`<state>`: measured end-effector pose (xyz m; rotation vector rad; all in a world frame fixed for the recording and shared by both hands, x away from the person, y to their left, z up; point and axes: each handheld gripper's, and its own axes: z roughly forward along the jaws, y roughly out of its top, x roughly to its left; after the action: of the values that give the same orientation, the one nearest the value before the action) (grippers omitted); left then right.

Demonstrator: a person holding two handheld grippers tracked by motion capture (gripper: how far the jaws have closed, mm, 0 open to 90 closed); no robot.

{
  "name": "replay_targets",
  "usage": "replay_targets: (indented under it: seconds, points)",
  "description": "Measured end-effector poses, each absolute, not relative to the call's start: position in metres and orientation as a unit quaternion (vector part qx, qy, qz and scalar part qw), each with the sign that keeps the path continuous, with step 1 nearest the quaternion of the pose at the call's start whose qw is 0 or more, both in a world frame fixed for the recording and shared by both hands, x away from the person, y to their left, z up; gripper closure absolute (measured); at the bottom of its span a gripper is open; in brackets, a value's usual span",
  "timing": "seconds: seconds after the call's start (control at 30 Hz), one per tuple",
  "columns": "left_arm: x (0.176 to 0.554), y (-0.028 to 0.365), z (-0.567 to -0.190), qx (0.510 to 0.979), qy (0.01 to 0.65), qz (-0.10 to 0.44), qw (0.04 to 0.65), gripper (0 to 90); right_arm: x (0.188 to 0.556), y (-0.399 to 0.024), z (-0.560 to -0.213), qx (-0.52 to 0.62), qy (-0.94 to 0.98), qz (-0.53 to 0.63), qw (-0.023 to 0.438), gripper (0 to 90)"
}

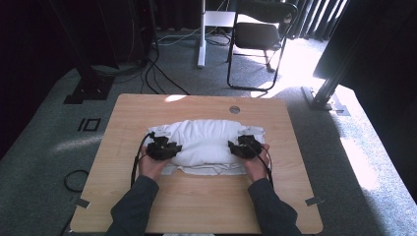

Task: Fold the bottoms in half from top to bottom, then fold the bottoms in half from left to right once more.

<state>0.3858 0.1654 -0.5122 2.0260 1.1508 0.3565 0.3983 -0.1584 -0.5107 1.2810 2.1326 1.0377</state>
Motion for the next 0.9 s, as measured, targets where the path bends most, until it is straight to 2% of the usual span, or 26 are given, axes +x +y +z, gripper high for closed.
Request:
replay_targets:
  seconds: [0.13, 0.33, 0.63, 0.77, 0.9]
  points:
    - [0.375, 0.169, -0.526, 0.798, 0.448, 0.156, 0.372, 67.1, 0.384, -0.155, -0.524, 0.456, 0.777, 0.371, 0.224, 49.0]
    - [0.374, 0.172, -0.542, 0.789, 0.457, 0.150, 0.384, 67.0, 0.381, -0.158, -0.535, 0.470, 0.770, 0.380, 0.207, 47.8]
    - [0.371, 0.177, -0.545, 0.772, 0.466, 0.142, 0.409, 65.7, 0.381, -0.163, -0.542, 0.485, 0.755, 0.400, 0.185, 47.4]
    - [0.369, 0.185, -0.530, 0.755, 0.475, 0.170, 0.418, 48.1, 0.381, -0.163, -0.542, 0.483, 0.757, 0.398, 0.188, 47.4]
    - [0.376, 0.205, -0.522, 0.727, 0.519, 0.212, 0.397, 31.5, 0.382, -0.164, -0.544, 0.483, 0.757, 0.397, 0.186, 47.4]
